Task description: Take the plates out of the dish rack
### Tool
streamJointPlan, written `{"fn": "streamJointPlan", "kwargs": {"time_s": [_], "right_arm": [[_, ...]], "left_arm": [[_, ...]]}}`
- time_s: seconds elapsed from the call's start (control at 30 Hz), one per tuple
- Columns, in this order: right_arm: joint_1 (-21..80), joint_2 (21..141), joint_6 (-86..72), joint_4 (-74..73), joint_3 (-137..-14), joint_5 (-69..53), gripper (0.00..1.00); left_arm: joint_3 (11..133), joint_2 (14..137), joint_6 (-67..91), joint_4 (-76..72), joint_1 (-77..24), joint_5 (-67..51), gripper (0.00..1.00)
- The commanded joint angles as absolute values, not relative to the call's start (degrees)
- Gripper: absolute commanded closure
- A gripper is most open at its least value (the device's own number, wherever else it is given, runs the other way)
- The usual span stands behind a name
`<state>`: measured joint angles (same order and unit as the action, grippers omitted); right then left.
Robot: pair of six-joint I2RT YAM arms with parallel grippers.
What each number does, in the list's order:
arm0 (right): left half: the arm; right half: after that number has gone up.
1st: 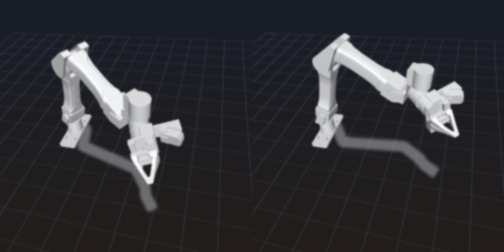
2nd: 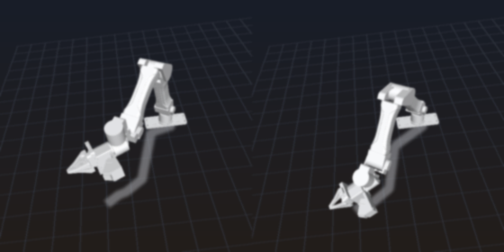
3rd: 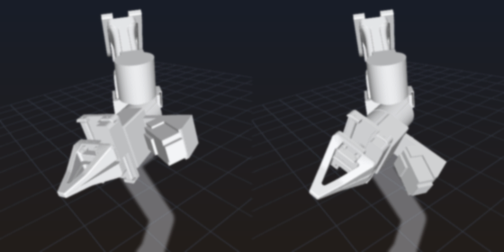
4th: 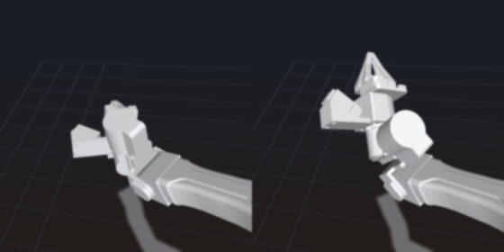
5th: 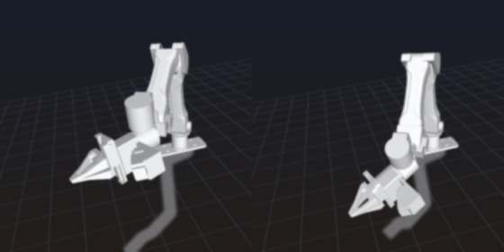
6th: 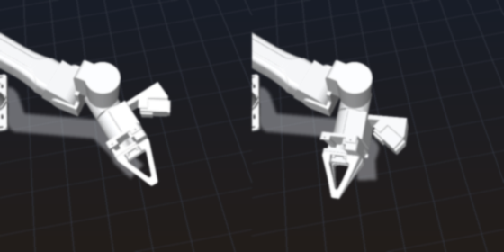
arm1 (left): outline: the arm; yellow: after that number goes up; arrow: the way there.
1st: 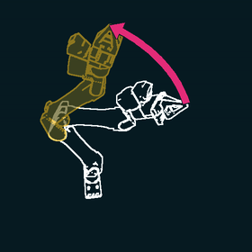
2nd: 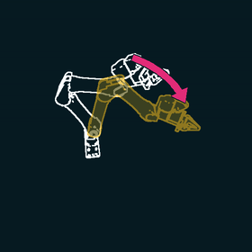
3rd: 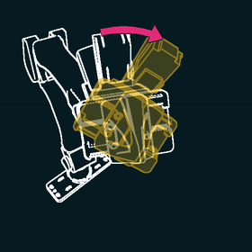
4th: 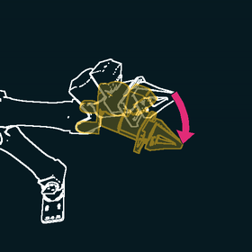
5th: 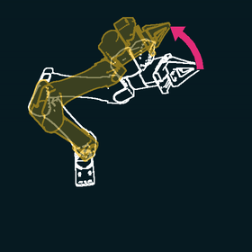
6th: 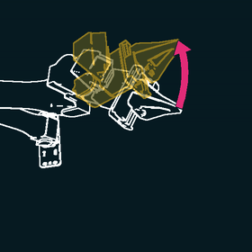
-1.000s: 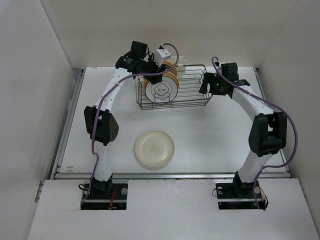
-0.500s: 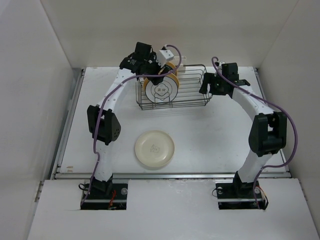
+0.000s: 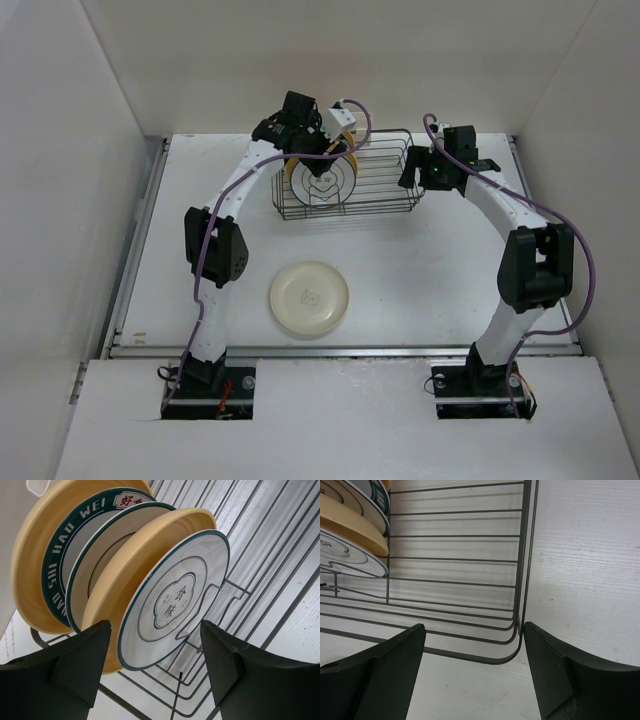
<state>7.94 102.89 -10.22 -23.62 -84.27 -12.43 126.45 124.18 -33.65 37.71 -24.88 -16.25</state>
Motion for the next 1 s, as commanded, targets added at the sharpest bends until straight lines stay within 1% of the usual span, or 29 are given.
{"fn": "streamJointPlan", "kwargs": {"time_s": [0.0,0.17,0.3,0.37,0.53,0.6,0.67,0.7,0.73,0.8,0.83,0.97], "right_arm": [[8.35,103.19,-10.02,-23.73,-84.46,-14.68,0.16],[8.35,103.18,-10.02,-23.73,-84.46,-14.15,0.16],[8.35,103.18,-10.02,-23.73,-84.46,-14.15,0.16],[8.35,103.18,-10.02,-23.73,-84.46,-14.68,0.16],[8.35,103.18,-10.02,-23.73,-83.94,-14.68,0.16],[8.35,103.18,-9.49,-23.73,-83.94,-14.68,0.16],[8.35,103.18,-9.49,-23.73,-83.94,-14.68,0.16],[8.35,103.18,-9.49,-23.73,-83.33,-14.68,0.16],[8.35,103.18,-9.49,-23.73,-83.32,-14.68,0.16],[8.35,103.18,-9.49,-23.73,-82.8,-14.68,0.16],[8.35,103.18,-9.49,-23.73,-82.79,-14.68,0.16],[8.35,103.71,-9.49,-23.73,-82.79,-15.2,0.16]], "left_arm": [[128.14,123.22,-34.54,34.28,-24.79,-13.89,0.3],[127.62,124.89,-35.68,33.75,-25.83,-10.63,0.26],[126.92,125.51,-36.83,33.05,-26.54,-7.74,0.26],[126.21,126.04,-37.35,31.47,-26.54,-5.63,0.23],[126.21,127.18,-37.88,29.53,-27.07,-3.52,0.19],[126.21,127.7,-38.49,29.53,-27.6,-2.99,0.2],[126.21,127.71,-39.02,31.19,-27.6,-3.69,0.27],[126.21,127.71,-39.02,32.51,-27.6,-4.56,0.39],[126.21,127.71,-39.02,33.04,-27.6,-4.57,0.49],[125.69,127.71,-39.02,33.66,-27.6,-4.05,0.79],[125.68,127.71,-39.02,33.66,-27.6,-3.43,1.0],[127.96,126.66,-39.81,37.08,-27.6,-2.29,1.0]]}}
